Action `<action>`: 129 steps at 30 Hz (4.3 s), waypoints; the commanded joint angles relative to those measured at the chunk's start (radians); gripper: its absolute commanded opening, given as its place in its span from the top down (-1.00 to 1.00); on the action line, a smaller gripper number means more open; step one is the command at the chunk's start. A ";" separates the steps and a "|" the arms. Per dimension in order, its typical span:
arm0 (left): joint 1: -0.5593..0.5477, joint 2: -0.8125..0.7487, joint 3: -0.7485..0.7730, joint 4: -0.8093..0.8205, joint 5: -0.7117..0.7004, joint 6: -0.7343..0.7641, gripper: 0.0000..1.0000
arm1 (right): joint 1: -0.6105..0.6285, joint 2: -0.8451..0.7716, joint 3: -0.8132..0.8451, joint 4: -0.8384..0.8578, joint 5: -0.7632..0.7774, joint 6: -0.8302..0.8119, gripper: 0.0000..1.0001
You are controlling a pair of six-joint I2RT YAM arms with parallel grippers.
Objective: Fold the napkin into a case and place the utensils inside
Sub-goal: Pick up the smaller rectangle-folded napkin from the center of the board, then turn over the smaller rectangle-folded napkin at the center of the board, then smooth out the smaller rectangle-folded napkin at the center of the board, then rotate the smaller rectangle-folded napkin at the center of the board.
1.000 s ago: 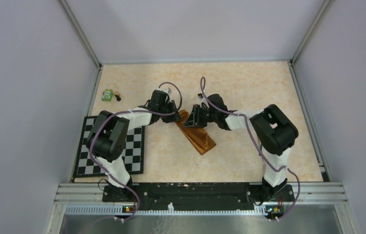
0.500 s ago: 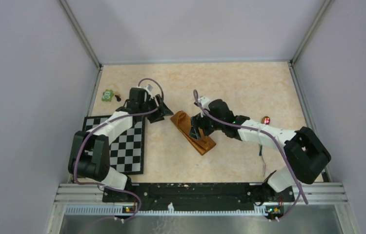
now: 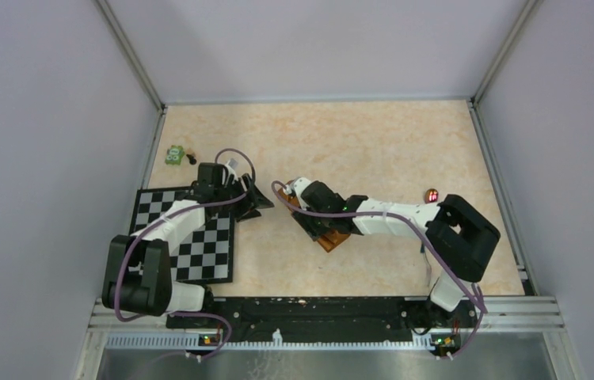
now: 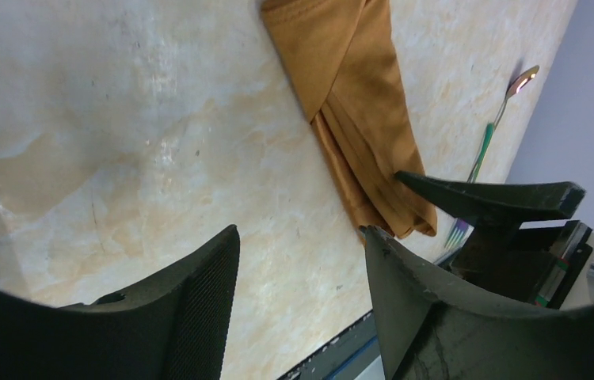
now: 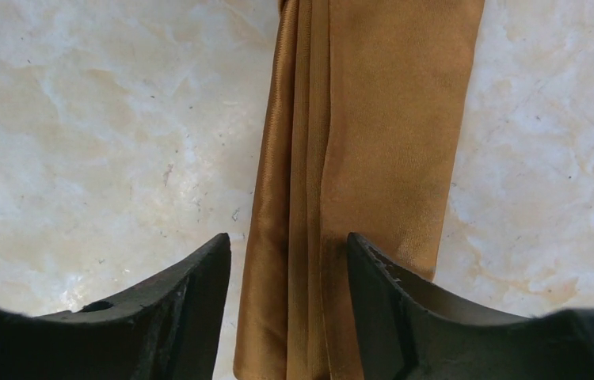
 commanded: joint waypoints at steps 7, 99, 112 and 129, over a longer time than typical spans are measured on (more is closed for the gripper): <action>0.005 -0.018 -0.076 0.083 0.081 -0.013 -0.25 | 0.040 0.041 0.065 0.005 0.106 -0.050 -0.32; -0.186 0.605 0.488 0.082 -0.107 0.121 0.24 | -0.165 -0.238 -0.310 0.144 -0.296 0.437 0.63; -0.169 0.243 0.369 0.001 -0.124 0.136 -0.43 | -0.011 -0.074 -0.140 0.146 -0.300 0.494 0.35; -0.128 0.027 0.236 0.021 -0.018 0.116 -0.68 | -0.460 0.186 0.142 0.164 -0.344 0.329 -0.17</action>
